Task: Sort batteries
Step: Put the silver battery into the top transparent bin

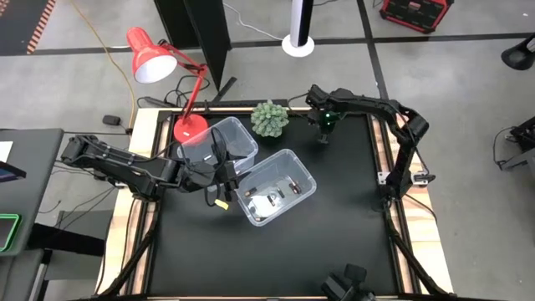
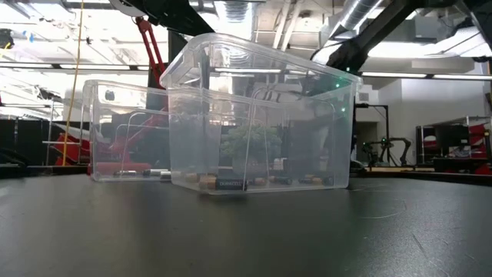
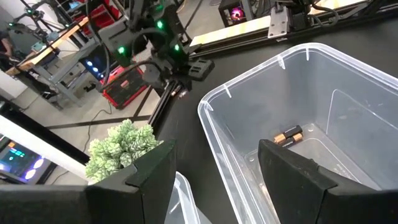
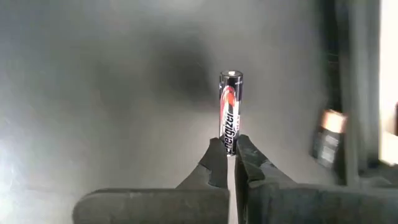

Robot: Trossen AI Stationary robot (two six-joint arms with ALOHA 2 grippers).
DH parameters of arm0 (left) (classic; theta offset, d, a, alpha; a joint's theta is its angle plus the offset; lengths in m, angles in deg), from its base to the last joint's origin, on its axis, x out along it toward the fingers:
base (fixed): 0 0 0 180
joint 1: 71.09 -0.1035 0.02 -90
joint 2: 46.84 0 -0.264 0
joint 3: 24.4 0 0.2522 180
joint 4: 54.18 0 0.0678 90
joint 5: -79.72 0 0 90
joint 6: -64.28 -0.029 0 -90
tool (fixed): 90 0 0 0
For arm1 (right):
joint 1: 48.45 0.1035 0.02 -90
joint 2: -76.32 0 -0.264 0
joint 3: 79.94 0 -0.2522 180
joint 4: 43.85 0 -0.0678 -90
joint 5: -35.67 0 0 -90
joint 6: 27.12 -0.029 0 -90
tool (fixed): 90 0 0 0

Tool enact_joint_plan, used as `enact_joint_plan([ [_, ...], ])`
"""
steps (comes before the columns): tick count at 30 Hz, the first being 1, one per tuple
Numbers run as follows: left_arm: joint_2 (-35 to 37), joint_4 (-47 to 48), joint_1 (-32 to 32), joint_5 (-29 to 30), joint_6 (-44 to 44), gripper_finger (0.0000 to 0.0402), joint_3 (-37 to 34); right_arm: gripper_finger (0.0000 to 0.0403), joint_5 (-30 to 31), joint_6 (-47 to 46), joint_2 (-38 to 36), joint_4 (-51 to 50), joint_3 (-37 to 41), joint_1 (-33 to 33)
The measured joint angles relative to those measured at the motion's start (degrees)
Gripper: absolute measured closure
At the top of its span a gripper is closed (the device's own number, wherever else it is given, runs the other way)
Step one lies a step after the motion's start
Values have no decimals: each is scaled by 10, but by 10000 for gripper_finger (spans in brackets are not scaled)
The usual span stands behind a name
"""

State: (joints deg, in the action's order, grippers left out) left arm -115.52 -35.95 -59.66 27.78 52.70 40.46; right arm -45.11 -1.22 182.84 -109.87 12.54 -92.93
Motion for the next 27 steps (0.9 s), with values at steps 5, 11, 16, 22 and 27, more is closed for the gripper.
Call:
enact_joint_plan([
  [5,0,0,0,0,0,182,0,399,16,-2,-33,-24,1,17],
  [11,0,0,0,0,-2,182,0,399,20,-15,-87,-28,0,50],
  [16,0,-11,0,37,-13,182,0,399,24,-24,-140,-9,-1,98],
  [22,11,-14,0,83,-8,182,0,399,25,-30,-187,69,-1,189],
  [27,32,-7,0,94,12,182,0,399,25,-34,-187,141,-29,265],
])
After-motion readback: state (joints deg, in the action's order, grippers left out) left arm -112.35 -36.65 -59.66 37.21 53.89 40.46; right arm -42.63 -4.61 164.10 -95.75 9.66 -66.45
